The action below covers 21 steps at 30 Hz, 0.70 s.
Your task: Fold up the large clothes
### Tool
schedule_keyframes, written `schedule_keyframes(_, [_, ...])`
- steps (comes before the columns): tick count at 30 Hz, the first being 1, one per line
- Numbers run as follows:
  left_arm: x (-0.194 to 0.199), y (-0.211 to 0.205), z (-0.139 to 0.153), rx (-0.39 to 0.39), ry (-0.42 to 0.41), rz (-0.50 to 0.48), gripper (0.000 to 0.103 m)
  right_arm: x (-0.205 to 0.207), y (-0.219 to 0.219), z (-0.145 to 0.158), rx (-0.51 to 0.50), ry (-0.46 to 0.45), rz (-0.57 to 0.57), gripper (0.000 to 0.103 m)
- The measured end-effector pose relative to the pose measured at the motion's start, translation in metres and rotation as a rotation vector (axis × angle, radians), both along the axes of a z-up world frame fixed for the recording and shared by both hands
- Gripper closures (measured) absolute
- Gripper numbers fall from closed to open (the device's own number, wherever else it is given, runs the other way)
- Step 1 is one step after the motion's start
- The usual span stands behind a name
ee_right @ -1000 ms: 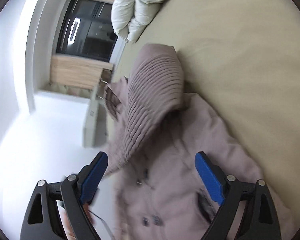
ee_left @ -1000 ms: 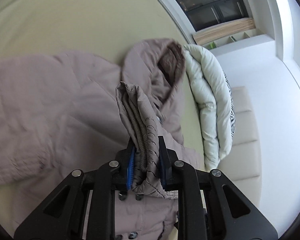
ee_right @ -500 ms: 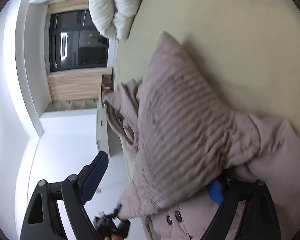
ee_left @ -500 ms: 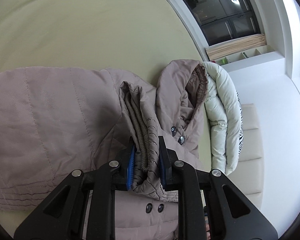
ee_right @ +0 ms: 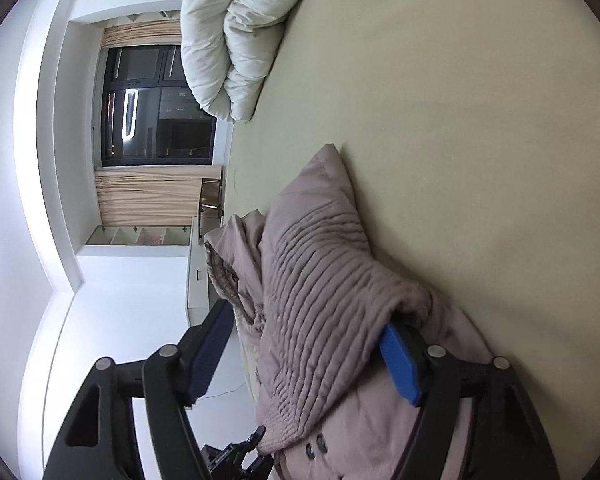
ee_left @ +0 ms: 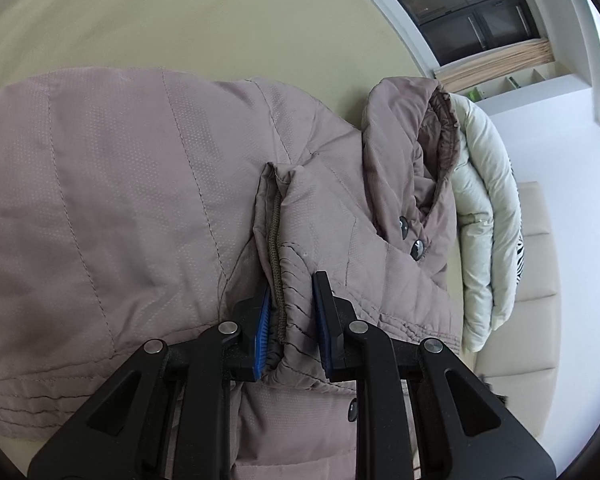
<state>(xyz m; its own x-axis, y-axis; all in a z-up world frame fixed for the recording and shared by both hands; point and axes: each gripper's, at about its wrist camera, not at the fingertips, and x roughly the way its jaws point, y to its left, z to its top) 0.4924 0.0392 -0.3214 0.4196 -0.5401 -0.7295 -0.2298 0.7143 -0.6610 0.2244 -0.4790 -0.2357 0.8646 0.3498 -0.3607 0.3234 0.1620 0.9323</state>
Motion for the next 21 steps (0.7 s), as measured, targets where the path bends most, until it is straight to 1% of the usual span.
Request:
schedule_keyframes(2, [0.001, -0.003, -0.001, 0.012, -0.005, -0.005, 0.084, -0.011, 0.003, 0.021, -0.045, -0.01, 0.015, 0.02])
schedule_keyframes(3, [0.0, -0.004, -0.001, 0.017, -0.006, -0.006, 0.084, -0.018, 0.007, 0.034, -0.082, -0.023, 0.025, 0.02])
schedule_keyframes(5, [-0.001, -0.003, 0.0, 0.026, -0.01, -0.01, 0.084, -0.015, 0.015, 0.063, -0.176, -0.058, 0.054, 0.02])
schedule_keyframes(7, [-0.002, -0.002, 0.0, 0.03, -0.011, -0.012, 0.084, -0.001, 0.024, 0.091, -0.274, -0.099, 0.084, 0.019])
schedule_keyframes(8, [-0.003, 0.001, 0.001, 0.031, -0.011, -0.014, 0.084, 0.01, 0.029, 0.098, -0.303, -0.114, 0.097, 0.018])
schedule_keyframes(9, [-0.003, 0.001, 0.001, 0.033, -0.011, -0.016, 0.084, 0.017, 0.031, 0.097, -0.302, -0.128, 0.117, 0.016])
schedule_keyframes(10, [-0.003, 0.001, 0.0, 0.036, -0.011, -0.018, 0.084, 0.033, 0.032, 0.092, -0.273, -0.15, 0.152, 0.016])
schedule_keyframes(11, [-0.004, 0.001, 0.0, 0.04, -0.011, -0.021, 0.084, 0.041, 0.033, 0.083, -0.242, -0.155, 0.17, 0.016])
schedule_keyframes(12, [-0.004, 0.003, 0.0, 0.043, -0.012, -0.025, 0.084, 0.053, 0.03, 0.068, -0.218, -0.121, 0.171, 0.016])
schedule_keyframes(13, [-0.003, 0.002, 0.0, 0.054, -0.016, -0.031, 0.083, 0.06, 0.027, 0.056, -0.221, -0.075, 0.164, 0.016])
schedule_keyframes(14, [-0.001, 0.001, -0.001, 0.066, -0.02, -0.037, 0.081, 0.071, 0.022, 0.035, -0.237, -0.006, 0.159, 0.016])
schedule_keyframes(15, [0.001, 0.001, -0.001, 0.07, -0.026, -0.044, 0.08, 0.075, 0.017, 0.016, -0.244, 0.045, 0.155, 0.018])
schedule_keyframes(16, [0.003, 0.0, -0.003, 0.071, -0.03, -0.049, 0.079, 0.078, 0.011, -0.007, -0.243, 0.094, 0.157, 0.034])
schedule_keyframes(17, [0.004, 0.001, -0.004, 0.068, -0.033, -0.053, 0.079, 0.079, 0.005, -0.024, -0.239, 0.108, 0.167, 0.042])
schedule_keyframes(18, [0.005, 0.001, -0.004, 0.064, -0.037, -0.054, 0.079, 0.078, 0.001, -0.031, -0.251, 0.103, 0.168, 0.054])
schedule_keyframes(20, [0.007, 0.001, -0.005, 0.062, -0.046, -0.052, 0.079, 0.072, -0.004, -0.029, -0.261, 0.063, 0.181, 0.054])
schedule_keyframes(21, [0.008, 0.0, -0.006, 0.067, -0.049, -0.053, 0.079, 0.07, -0.005, -0.024, -0.267, 0.063, 0.185, 0.051])
